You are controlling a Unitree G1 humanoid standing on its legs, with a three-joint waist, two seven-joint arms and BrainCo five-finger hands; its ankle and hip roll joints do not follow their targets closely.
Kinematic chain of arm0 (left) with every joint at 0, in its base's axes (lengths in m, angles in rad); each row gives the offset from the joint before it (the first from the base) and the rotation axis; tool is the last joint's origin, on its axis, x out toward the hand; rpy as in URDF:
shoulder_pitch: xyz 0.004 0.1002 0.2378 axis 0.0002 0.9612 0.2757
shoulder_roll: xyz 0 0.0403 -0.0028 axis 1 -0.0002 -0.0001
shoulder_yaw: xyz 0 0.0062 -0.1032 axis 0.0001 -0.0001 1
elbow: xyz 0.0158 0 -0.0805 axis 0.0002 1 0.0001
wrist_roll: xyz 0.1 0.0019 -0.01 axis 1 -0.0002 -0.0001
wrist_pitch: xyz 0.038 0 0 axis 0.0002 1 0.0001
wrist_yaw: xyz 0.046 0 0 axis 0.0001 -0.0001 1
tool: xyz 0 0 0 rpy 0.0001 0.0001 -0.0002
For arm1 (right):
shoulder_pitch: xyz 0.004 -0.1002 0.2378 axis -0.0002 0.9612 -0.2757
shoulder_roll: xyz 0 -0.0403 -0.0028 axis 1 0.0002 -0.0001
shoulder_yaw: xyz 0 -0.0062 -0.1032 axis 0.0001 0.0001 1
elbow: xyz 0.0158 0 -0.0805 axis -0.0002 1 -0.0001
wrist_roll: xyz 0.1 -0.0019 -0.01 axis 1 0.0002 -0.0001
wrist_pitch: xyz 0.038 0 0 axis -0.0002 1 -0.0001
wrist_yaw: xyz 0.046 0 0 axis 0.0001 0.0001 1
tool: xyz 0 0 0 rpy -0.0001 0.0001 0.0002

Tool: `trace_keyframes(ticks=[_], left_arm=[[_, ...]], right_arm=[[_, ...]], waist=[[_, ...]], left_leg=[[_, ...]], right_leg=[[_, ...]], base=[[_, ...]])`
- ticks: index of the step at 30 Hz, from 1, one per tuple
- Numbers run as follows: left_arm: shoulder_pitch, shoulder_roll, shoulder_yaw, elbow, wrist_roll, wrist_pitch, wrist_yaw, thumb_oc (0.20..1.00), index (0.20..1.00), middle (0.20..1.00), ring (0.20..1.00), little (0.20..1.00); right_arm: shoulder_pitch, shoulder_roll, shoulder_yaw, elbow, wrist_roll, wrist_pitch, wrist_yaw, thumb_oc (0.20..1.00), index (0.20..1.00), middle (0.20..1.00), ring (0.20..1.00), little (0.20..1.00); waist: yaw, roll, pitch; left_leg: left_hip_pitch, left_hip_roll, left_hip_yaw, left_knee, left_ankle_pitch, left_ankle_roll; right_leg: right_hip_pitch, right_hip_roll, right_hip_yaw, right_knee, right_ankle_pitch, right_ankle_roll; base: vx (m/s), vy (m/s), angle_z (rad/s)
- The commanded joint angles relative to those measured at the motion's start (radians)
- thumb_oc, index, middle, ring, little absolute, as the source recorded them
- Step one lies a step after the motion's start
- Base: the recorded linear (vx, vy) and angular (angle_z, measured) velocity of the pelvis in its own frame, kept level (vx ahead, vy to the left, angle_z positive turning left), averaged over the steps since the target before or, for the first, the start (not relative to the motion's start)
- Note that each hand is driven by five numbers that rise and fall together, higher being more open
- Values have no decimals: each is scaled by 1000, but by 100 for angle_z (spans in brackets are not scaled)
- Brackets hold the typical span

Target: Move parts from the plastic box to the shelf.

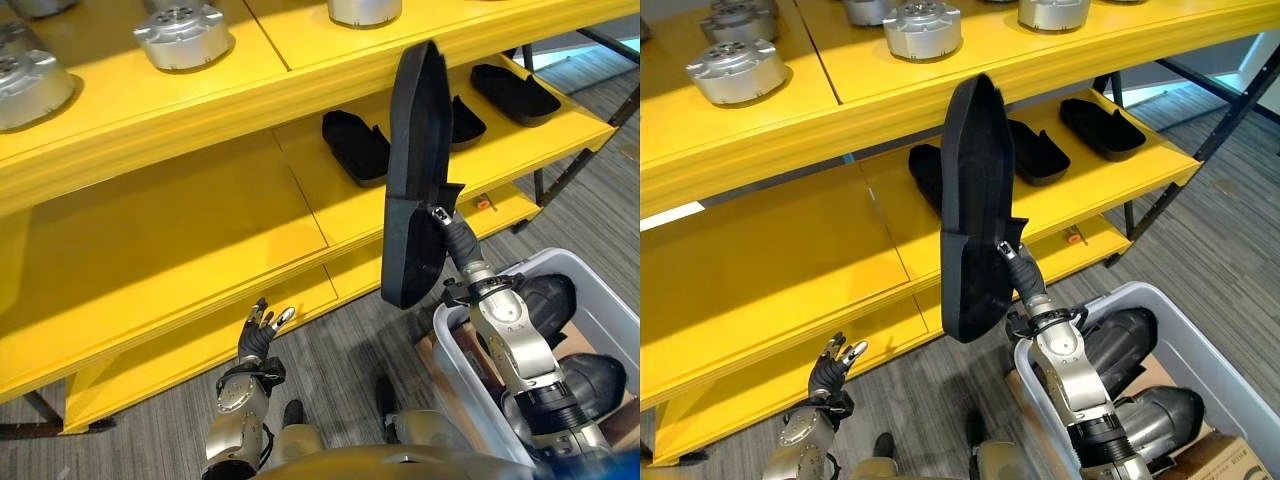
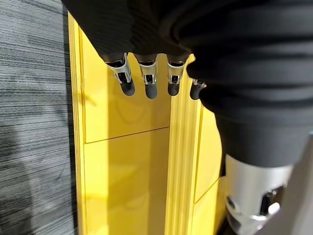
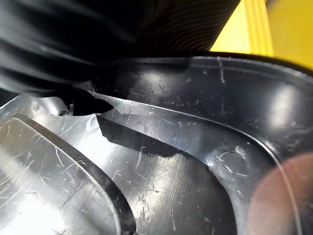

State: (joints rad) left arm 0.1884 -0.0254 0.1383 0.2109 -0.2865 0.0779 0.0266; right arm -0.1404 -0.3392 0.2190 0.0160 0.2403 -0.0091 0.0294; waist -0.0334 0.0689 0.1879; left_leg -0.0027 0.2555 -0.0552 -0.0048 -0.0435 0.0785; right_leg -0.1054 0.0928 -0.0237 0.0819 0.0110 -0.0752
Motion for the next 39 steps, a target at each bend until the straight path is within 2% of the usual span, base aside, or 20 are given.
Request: trace_keyframes(ticks=[1,8,9,13,14,17,20,26,28,32,35,39], left_arm=[[-12,90,12,-67,-3,-33,-21,1000,1000,1000,1000,1000],[-22,90,26,12,-10,-31,-16,1000,1000,1000,1000,1000],[-13,93,33,27,-9,-33,-9,1000,1000,1000,1000,1000],[-13,95,39,34,-15,-34,0,1000,1000,1000,1000,1000],[-17,97,41,43,-21,-34,5,1000,1000,1000,1000,1000],[-11,96,36,47,-27,-31,5,1000,1000,1000,1000,1000],[0,94,34,41,-27,-28,4,1000,1000,1000,1000,1000],[13,101,28,32,-35,-28,7,1000,1000,1000,1000,1000],[27,103,23,31,-43,-28,9,1000,1000,1000,1000,1000],[29,104,8,24,-48,-30,6,1000,1000,1000,1000,1000],[30,112,-13,2,-55,-32,-4,1000,1000,1000,1000,1000],[25,113,-34,-23,-65,-30,-9,1000,1000,1000,1000,1000]], right_arm=[[-48,44,73,71,-84,26,58,200,200,200,200,200],[-102,35,170,82,-151,13,101,200,200,200,200,200],[-149,-12,220,18,-191,-13,109,200,200,200,200,200],[-244,-46,290,-22,-224,-41,99,200,200,200,200,200],[-324,-72,368,-23,-259,-57,104,200,200,200,200,200],[-430,-101,474,8,-306,-60,98,200,200,200,200,200],[-478,-110,512,38,-320,-56,90,200,200,200,200,200],[-566,-89,506,144,-322,-33,32,200,200,200,200,200],[-654,-37,423,247,-302,-2,-45,200,200,200,200,200],[-716,-4,365,347,-275,15,-91,200,200,200,200,200],[-873,-9,306,495,-250,42,-175,200,200,200,200,200],[-998,-24,257,573,-212,54,-243,200,200,200,200,200]], waist=[[34,-56,-3],[54,-41,-3],[62,-37,-1],[73,-38,3],[86,-39,7],[113,-44,17],[127,-46,19],[155,-45,26],[185,-49,42],[202,-51,70],[225,-46,144],[235,-38,210]], left_leg=[[120,-58,119,-64,130,-101],[131,-62,98,-82,123,-99],[122,-70,97,-82,121,-102],[110,-79,97,-82,122,-106],[105,-83,95,-82,121,-106],[97,-95,89,-82,113,-107],[91,-100,87,-82,110,-108],[84,-110,84,-82,99,-108],[56,-116,83,-82,104,-113],[37,-116,84,-82,112,-118],[2,-112,84,-82,133,-128],[-31,-110,85,-63,145,-134]], right_leg=[[107,-156,79,-29,103,120],[113,-151,79,-13,87,114],[114,-157,73,-7,87,112],[119,-168,61,-11,87,111],[123,-173,60,-11,87,112],[138,-181,51,-16,82,112],[144,-187,45,-22,81,113],[160,-195,30,-35,75,114],[157,-204,18,-55,75,114],[151,-208,13,-59,77,114],[133,-214,3,-62,75,114],[119,-220,-2,-63,77,113]], base=[[24,-54,54],[7,22,32],[-18,79,43],[-1,70,30],[-9,55,12],[10,67,6],[13,40,13],[21,49,6],[20,96,0],[-14,54,-3],[-57,68,-2],[-57,66,2]])
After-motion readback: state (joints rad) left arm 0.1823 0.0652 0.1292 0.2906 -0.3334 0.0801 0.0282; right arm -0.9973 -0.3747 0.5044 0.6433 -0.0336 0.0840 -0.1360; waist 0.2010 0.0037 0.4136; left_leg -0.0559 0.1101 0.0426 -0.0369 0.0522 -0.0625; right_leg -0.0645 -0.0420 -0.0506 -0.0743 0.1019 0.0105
